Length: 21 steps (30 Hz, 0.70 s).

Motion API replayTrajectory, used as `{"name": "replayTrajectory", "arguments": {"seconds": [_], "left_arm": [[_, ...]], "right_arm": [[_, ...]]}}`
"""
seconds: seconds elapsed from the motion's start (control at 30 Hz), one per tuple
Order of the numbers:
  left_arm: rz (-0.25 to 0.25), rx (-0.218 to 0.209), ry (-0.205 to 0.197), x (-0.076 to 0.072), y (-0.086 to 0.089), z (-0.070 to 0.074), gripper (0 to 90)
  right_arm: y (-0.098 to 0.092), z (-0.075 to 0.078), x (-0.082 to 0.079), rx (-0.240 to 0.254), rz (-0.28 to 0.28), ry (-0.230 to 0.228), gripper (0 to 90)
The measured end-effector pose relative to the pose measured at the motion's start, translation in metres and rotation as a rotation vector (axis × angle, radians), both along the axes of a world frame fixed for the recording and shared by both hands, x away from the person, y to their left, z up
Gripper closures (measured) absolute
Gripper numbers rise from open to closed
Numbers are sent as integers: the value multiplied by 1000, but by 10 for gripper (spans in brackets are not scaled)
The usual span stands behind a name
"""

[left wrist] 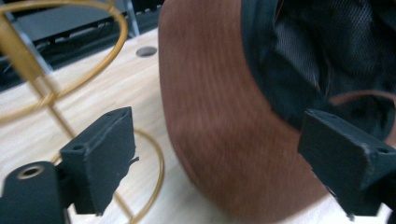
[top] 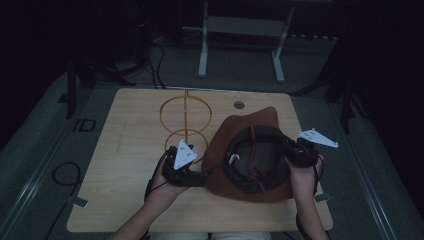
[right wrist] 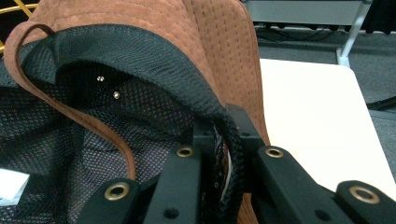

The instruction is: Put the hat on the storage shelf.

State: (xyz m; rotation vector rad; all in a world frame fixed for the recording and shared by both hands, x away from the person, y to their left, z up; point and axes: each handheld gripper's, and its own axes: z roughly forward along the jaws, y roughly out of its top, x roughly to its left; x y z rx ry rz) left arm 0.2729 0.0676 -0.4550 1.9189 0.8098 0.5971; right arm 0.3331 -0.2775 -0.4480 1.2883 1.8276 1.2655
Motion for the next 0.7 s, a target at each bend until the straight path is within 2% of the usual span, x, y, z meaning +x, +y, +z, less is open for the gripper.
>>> {"name": "replayTrajectory", "arguments": {"seconds": [0.03,0.07,0.2,0.33,0.4,0.43,0.6,0.67,0.7], "left_arm": [[0,0,0,0,0,0,127],[-16,1,2,6,-9,2,127],[-21,26,-13,16,-28,6,147],[-37,13,3,28,-41,11,150],[-33,33,-3,32,-48,13,150],[-33,33,-3,32,-48,13,153],[0,48,2,43,-70,13,177],[8,77,-8,44,-77,13,184],[14,84,4,46,-80,14,223]], "right_arm": [[0,0,0,0,0,0,841],[0,0,0,1,1,1,841],[0,0,-3,14,9,-2,840],[3,2,-7,12,17,-11,840],[4,3,-10,13,19,-17,840],[4,3,-10,13,19,-17,840],[3,5,-24,40,45,-24,839],[3,6,-27,48,50,-26,839],[3,6,-29,47,52,-29,840]]}}
